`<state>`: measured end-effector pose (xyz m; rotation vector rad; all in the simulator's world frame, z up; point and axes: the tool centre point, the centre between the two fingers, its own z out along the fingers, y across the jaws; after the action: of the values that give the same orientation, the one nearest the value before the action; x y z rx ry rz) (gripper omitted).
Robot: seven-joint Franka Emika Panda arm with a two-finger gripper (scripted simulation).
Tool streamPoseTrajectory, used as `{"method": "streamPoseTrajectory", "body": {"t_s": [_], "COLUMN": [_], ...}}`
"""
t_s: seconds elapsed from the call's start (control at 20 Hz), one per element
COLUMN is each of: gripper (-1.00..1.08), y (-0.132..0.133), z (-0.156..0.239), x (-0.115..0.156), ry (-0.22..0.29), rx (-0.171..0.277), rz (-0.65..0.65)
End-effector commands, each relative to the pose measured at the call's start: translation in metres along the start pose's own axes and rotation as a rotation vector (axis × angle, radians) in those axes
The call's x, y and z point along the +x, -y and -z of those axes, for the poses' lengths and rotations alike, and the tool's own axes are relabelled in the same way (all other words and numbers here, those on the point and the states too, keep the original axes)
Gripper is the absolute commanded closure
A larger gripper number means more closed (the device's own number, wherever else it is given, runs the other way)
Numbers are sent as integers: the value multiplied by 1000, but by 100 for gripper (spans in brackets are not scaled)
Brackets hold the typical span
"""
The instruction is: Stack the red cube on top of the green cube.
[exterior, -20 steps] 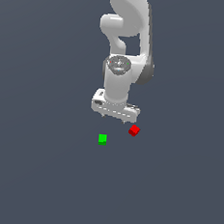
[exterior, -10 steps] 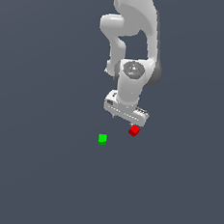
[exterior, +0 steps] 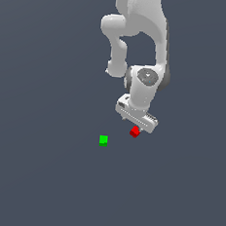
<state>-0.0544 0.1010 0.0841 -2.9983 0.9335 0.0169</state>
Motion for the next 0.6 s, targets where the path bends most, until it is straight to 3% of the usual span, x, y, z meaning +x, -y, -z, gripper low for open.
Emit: {"method": "streamPoseTrajectory", "body": {"t_s": [0.0, 0.55], "gripper": [-92, -92], "y": [8, 26], "z": [-4, -14], "x": [-4, -12], "ry": [-4, -11], "rx": [1, 3], "rz": [-36, -111]}}
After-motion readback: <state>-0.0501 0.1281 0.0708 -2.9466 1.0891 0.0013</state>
